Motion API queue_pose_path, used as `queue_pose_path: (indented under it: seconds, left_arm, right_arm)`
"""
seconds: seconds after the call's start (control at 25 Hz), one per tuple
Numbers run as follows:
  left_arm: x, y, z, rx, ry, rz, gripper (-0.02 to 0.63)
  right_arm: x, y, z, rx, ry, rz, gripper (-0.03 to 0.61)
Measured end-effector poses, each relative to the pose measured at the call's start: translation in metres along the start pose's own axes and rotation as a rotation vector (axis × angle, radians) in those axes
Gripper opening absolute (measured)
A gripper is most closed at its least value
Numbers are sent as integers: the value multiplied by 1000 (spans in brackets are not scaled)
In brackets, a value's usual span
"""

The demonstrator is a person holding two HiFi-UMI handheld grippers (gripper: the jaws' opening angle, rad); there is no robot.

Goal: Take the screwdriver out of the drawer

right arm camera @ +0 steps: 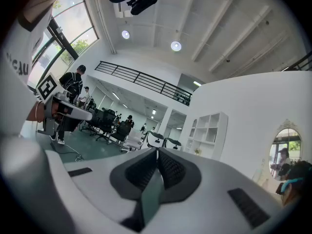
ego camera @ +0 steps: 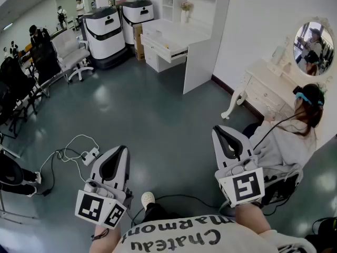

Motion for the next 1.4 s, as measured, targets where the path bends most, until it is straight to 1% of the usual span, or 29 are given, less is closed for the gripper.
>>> queue_pose_path:
  seconds: [0.16, 0.32, 0.44, 0.72, 0.84, 0.92, 1.0, 1.16, 1.28, 1.4]
  left_arm:
    - [-6, -19, -22, -1, -11, -8, 20]
    - [-6, -41, -53, -1, -21, -11, 20]
    - [-4, -62, -87, -2, -30, -6, 20]
    - [11, -105, -176, -32, -58, 14, 20]
    - [13, -118, -214, -49, -30, 28, 20]
    - [10, -127, -236, -68, -5, 31, 20]
    - [4, -137, -252, -83, 3, 35, 20]
    - [-19, -158, -274, -97, 15, 16, 20]
    - [-34, -178, -288, -97, 51, -3, 20]
    - [-49, -200, -300, -105, 88, -14, 20]
  right_arm:
    - [-15, -26, 2, -3, -27, -50, 29]
    - [-22, -67, 4, 6, -12, -32, 29]
    - [-29, -105, 3, -1, -26, -45, 29]
    - [-31, -202, -9, -31, -46, 1, 29]
    - [-33, -240, -22, -40, -44, 17, 29]
    - [-36, -259, -30, -48, -33, 16, 29]
    - [-43, -275, -34, -56, -22, 13, 29]
    - [-61, -296, -33, -69, -11, -32, 29]
    - [-74, -312, -27, -75, -13, -72, 29]
    - [-94, -331, -16, -80, -15, -82, 29]
Point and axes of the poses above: the fingertips, and each gripper's own axes: y backward along the fingers, z to its right, x out of its top, the point moved 8 cm from there along y, backward along the fingers, and after that the axes turned 15 degrees about z, right-handed, at the moved point
